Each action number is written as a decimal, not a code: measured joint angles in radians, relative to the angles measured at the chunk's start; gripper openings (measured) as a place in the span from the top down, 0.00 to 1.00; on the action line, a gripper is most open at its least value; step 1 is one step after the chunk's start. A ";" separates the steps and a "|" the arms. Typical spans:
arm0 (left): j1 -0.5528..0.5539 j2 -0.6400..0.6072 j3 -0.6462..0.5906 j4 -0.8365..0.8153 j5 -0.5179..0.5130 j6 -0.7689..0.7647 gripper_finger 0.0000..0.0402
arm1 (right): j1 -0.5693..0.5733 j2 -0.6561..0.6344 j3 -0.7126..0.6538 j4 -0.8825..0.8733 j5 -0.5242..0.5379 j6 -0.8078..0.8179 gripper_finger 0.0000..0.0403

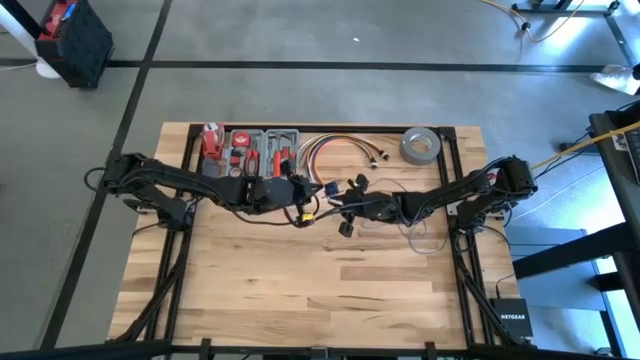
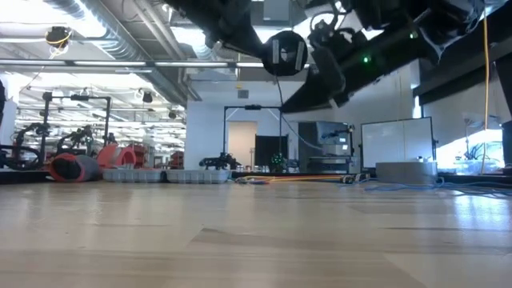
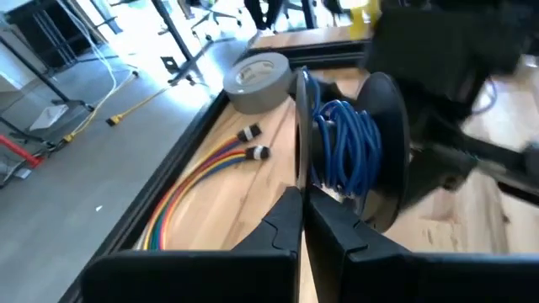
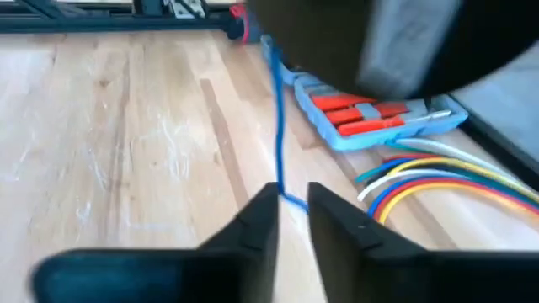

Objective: Coil cords
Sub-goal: Coil the blue wire onto the black spool

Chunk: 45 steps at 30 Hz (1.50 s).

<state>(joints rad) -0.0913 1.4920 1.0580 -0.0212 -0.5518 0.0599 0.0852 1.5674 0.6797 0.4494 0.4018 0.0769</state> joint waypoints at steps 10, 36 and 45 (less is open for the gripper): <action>0.000 -0.002 -0.002 -0.012 0.004 0.001 1.00 | 0.000 -0.055 0.008 -0.192 -0.031 -0.085 0.57; -0.034 0.000 -0.003 -0.036 0.001 0.040 1.00 | 0.000 0.098 0.009 -0.065 0.223 -0.270 0.95; -0.033 -0.004 0.019 -0.177 0.002 0.031 1.00 | 0.001 -0.051 -0.038 -0.160 0.318 -0.238 0.98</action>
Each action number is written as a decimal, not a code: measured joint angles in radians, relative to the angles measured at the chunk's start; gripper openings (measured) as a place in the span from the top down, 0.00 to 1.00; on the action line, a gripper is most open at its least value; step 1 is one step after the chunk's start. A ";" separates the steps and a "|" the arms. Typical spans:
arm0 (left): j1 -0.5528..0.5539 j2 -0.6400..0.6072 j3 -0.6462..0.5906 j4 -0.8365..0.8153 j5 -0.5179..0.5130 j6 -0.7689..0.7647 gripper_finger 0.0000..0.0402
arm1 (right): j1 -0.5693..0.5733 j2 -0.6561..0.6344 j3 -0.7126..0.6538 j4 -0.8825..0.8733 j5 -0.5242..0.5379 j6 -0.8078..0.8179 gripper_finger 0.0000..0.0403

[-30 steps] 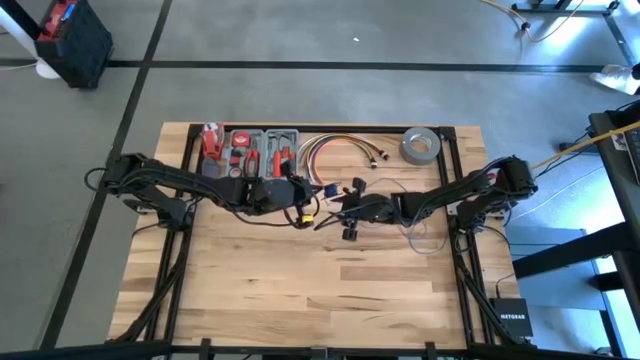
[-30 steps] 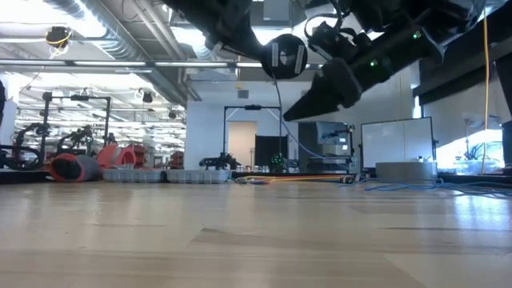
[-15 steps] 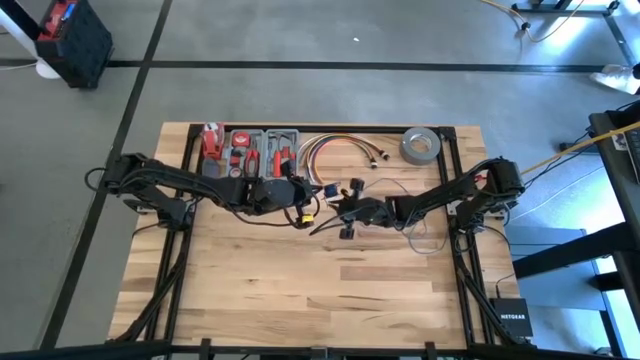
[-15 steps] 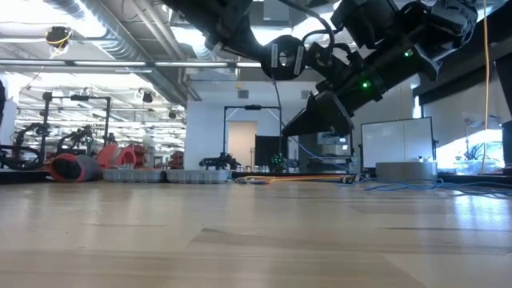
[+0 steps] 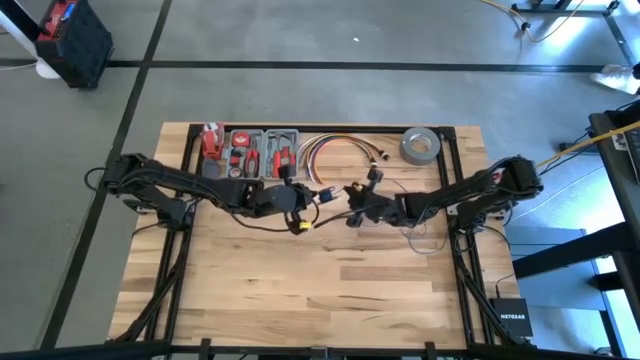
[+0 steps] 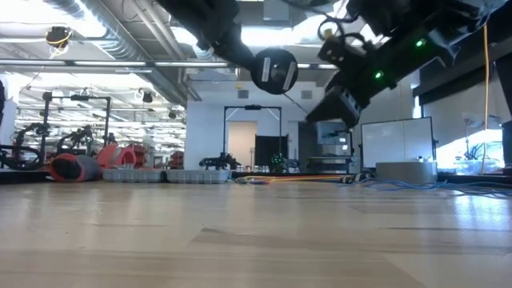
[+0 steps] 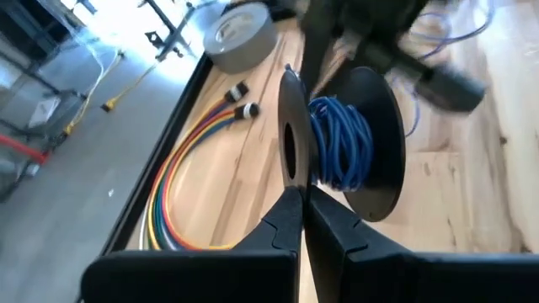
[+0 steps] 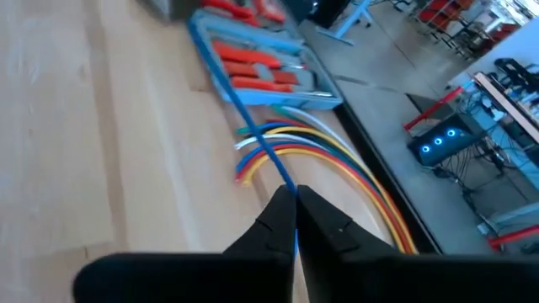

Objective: Coil cords
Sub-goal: Coil the blue wire onto the black spool

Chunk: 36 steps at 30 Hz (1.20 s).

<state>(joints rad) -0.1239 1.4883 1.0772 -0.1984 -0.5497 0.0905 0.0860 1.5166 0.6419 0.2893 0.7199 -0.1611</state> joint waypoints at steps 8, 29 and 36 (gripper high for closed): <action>0.052 0.024 -0.008 0.010 0.007 -0.041 1.00 | -0.001 -0.152 -0.048 -0.002 -0.028 0.104 0.99; 0.112 0.156 -0.012 0.253 0.029 0.038 1.00 | -0.001 -0.102 -0.048 0.353 -0.294 0.287 0.99; 0.119 0.157 -0.012 0.250 0.023 0.005 1.00 | -0.001 -0.067 -0.047 0.394 -0.313 0.288 0.99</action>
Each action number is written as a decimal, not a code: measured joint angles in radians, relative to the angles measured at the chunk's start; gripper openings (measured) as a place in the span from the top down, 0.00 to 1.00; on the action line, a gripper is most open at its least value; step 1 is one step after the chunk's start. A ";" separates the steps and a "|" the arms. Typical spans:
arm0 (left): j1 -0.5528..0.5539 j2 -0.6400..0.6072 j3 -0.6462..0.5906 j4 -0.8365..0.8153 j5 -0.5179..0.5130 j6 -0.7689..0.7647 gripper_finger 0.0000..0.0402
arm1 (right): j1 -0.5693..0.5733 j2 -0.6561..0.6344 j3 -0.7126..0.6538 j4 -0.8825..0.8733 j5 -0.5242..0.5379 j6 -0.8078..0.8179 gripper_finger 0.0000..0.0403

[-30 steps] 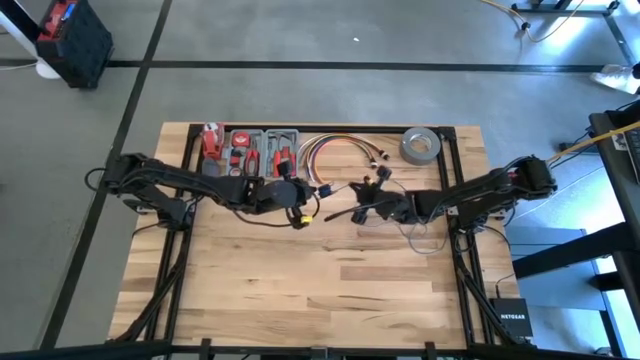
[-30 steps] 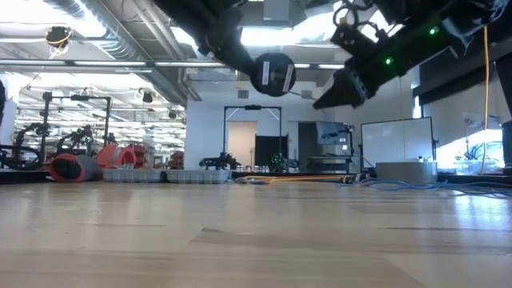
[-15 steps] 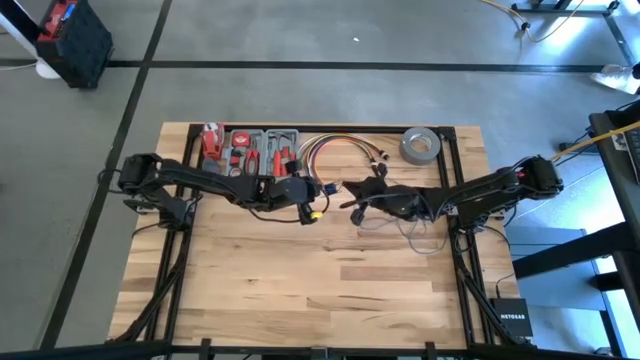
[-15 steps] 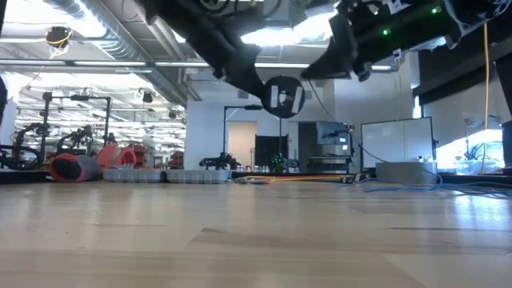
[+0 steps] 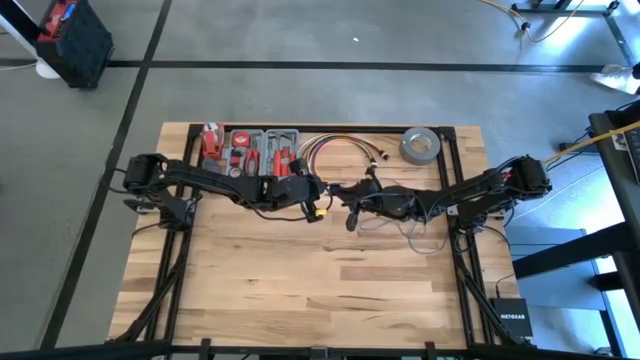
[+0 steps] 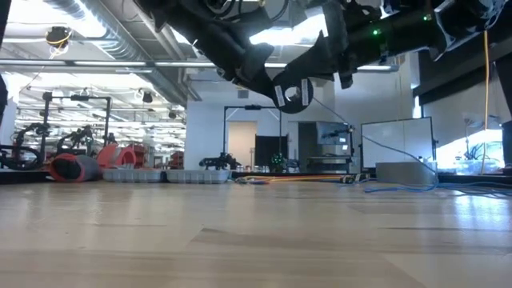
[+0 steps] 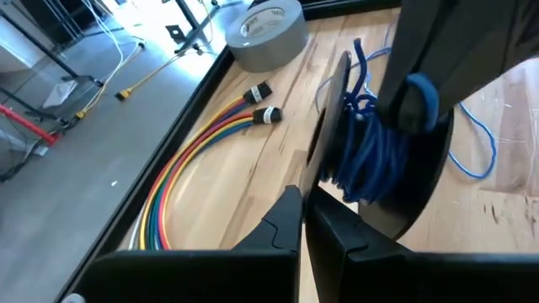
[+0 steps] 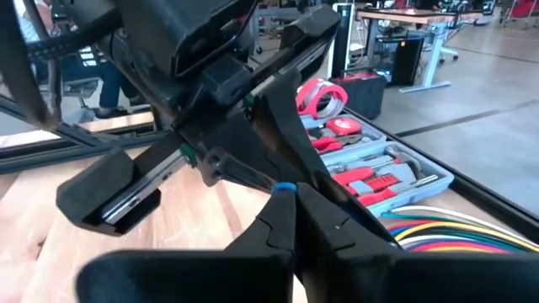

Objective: Coil cords
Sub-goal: Coil the blue wire onto the black spool

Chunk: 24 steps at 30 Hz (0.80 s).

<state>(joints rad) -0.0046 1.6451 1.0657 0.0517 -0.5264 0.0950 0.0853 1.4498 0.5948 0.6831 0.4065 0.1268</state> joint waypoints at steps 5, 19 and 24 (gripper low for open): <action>0.014 -0.002 0.000 -0.052 0.006 -0.022 1.00 | 0.000 -0.040 0.000 -0.078 0.008 -0.009 0.99; 0.032 -0.003 0.001 -0.061 -0.005 -0.063 1.00 | 0.013 -0.095 0.015 -0.282 0.135 -0.047 0.99; 0.030 -0.003 0.002 -0.057 -0.001 -0.067 1.00 | 0.061 -0.095 0.062 -0.285 0.132 -0.052 0.99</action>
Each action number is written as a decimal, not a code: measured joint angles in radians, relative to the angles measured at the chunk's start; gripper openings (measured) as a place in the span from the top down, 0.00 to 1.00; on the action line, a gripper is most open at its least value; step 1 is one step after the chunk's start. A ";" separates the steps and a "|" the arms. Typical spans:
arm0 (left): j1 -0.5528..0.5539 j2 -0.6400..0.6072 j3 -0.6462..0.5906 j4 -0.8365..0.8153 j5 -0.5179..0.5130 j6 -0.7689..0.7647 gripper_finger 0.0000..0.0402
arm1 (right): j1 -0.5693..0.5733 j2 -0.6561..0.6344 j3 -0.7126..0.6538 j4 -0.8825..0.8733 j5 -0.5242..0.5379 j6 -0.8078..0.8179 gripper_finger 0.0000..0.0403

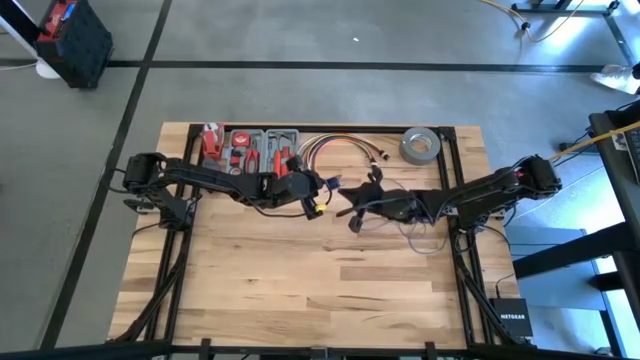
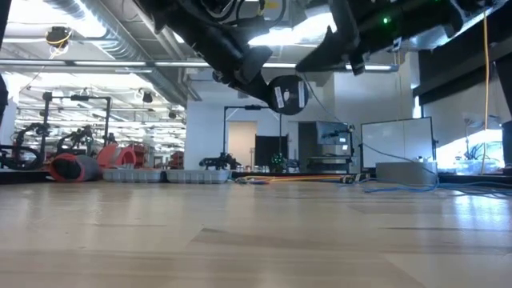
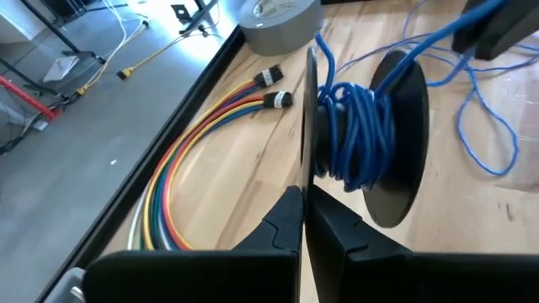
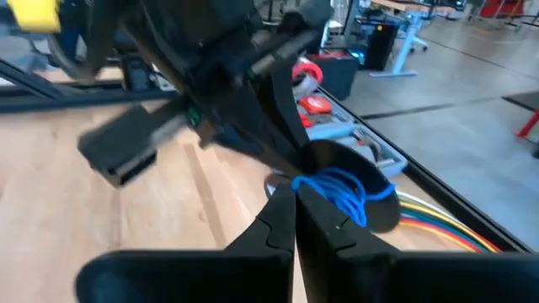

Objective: Coil cords
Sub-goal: Coil the blue wire onto the black spool

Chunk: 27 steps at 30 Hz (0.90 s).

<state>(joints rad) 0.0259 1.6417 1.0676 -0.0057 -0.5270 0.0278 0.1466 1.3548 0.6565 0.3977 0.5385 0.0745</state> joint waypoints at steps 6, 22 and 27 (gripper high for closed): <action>0.001 0.000 0.000 -0.001 0.000 -0.006 1.00 | 0.026 0.003 0.016 0.002 0.003 0.008 0.99; 0.001 0.000 0.000 0.003 0.000 -0.005 1.00 | 0.023 0.117 0.016 0.191 -0.006 0.025 0.99; 0.001 0.000 0.000 0.004 0.000 -0.005 1.00 | 0.023 0.117 0.016 0.192 -0.006 0.025 0.99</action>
<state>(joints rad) 0.0273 1.6413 1.0676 -0.0013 -0.5274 0.0223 0.1699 1.4719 0.6724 0.5896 0.5320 0.0998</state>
